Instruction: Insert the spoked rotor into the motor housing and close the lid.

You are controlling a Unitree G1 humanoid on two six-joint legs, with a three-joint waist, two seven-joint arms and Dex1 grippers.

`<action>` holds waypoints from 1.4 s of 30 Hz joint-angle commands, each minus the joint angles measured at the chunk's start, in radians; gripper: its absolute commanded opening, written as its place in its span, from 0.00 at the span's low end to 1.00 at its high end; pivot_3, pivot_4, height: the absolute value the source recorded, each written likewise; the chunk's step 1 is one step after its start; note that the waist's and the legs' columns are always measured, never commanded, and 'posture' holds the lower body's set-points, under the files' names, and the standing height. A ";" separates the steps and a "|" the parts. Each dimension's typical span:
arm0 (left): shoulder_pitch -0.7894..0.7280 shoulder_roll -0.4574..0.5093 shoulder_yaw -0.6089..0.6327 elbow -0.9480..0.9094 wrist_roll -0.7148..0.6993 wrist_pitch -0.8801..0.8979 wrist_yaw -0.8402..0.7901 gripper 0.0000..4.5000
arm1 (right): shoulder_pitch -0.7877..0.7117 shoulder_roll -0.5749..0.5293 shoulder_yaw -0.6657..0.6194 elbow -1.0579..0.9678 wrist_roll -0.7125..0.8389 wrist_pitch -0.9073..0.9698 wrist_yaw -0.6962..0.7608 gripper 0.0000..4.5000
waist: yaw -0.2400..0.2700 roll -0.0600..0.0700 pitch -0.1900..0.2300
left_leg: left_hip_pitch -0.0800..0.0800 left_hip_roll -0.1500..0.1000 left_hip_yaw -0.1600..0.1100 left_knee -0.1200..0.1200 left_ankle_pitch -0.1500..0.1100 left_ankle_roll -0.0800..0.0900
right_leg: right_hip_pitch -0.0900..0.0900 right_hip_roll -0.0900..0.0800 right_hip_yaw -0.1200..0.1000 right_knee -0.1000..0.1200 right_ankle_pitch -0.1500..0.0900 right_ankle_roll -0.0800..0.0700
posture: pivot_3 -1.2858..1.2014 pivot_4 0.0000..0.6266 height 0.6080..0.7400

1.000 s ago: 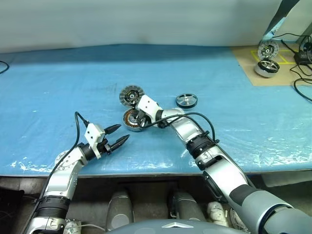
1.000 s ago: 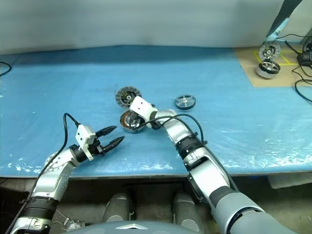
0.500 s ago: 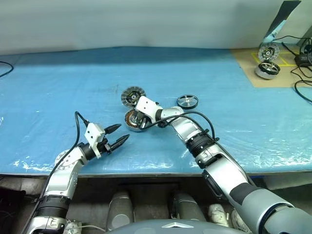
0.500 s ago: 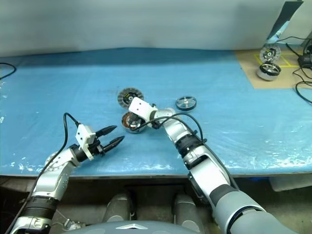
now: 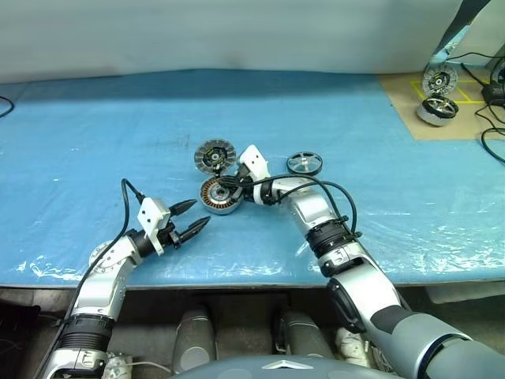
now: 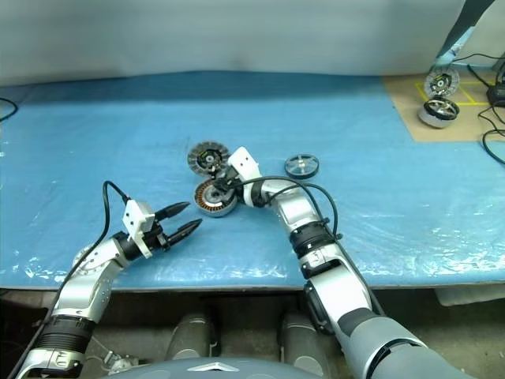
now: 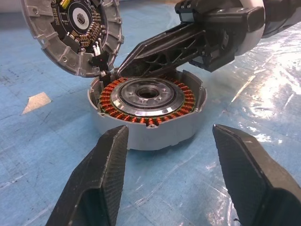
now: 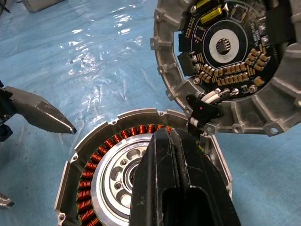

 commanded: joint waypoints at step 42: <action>-0.178 -0.099 -0.025 0.169 -0.041 -0.063 -0.120 0.66 | -0.164 -0.572 0.039 -0.029 -0.201 -0.055 0.130 0.76 | 0.009 -0.001 0.005 | -0.003 -0.001 0.000 0.011 0.000 0.001 | 0.002 0.001 0.001 0.002 0.003 -0.001 | 0.52 0.24 1.00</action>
